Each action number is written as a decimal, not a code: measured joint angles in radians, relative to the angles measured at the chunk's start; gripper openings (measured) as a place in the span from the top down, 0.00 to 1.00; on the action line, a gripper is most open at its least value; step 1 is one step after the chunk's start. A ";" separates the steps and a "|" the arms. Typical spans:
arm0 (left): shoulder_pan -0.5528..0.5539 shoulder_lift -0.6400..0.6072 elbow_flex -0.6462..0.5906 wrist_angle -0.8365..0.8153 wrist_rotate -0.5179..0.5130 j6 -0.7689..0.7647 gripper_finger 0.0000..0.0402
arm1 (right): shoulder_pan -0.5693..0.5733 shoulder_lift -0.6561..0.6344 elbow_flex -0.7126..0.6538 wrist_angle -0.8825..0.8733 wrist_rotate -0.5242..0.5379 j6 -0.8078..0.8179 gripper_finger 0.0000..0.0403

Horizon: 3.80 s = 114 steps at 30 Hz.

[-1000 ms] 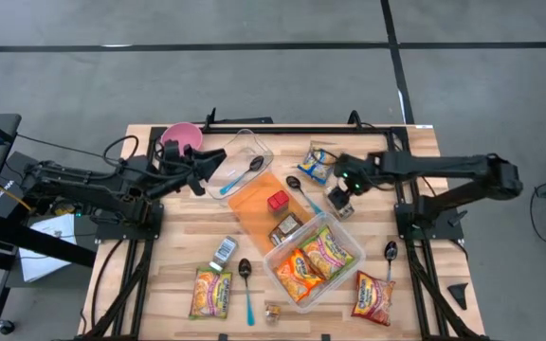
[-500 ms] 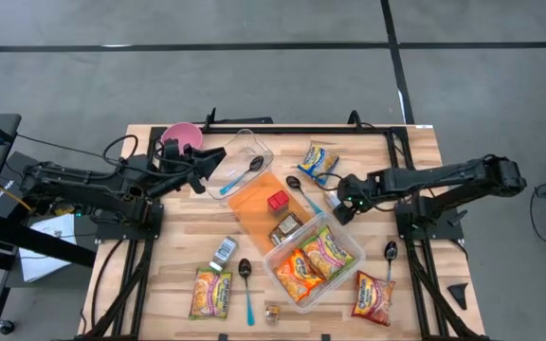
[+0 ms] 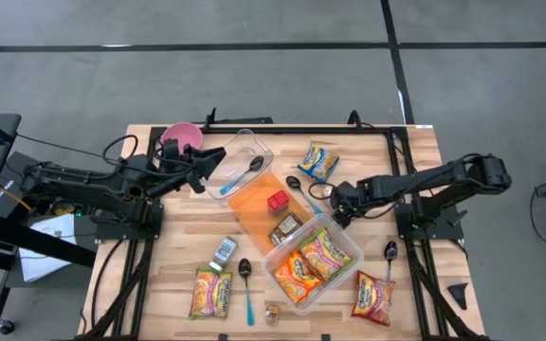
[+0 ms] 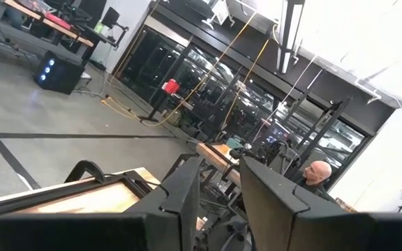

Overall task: Pick & Place Food Item
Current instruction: Put the golden seasoning bottle into the orange bin

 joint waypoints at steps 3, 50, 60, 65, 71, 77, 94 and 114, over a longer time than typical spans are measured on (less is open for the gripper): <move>0.000 0.000 0.000 0.000 0.000 0.000 0.75 | -0.001 -0.001 0.001 0.001 0.019 0.000 0.31; 0.032 0.531 0.371 -0.069 0.474 0.246 0.11 | 0.096 -0.355 0.273 0.144 -0.251 -0.320 0.36; 0.047 0.585 0.447 -0.226 0.677 0.242 0.09 | 0.161 -0.228 0.403 0.054 -0.271 -0.440 0.36; 0.042 0.605 0.445 -0.236 0.712 0.225 0.08 | 0.162 -0.195 0.443 0.057 -0.272 -0.464 0.36; 0.035 0.645 0.446 -0.193 0.745 0.203 0.07 | 0.147 -0.150 0.467 0.061 -0.277 -0.483 0.36; 0.016 0.694 0.446 -0.191 0.773 0.181 0.08 | 0.143 -0.138 0.470 0.088 -0.305 -0.488 0.36; 0.014 0.696 0.445 -0.262 0.769 0.158 0.34 | 0.142 -0.140 0.470 0.088 -0.295 -0.476 0.36; 0.055 0.558 0.443 -0.611 0.749 0.175 0.34 | 0.099 -0.153 0.471 0.054 -0.280 -0.466 0.03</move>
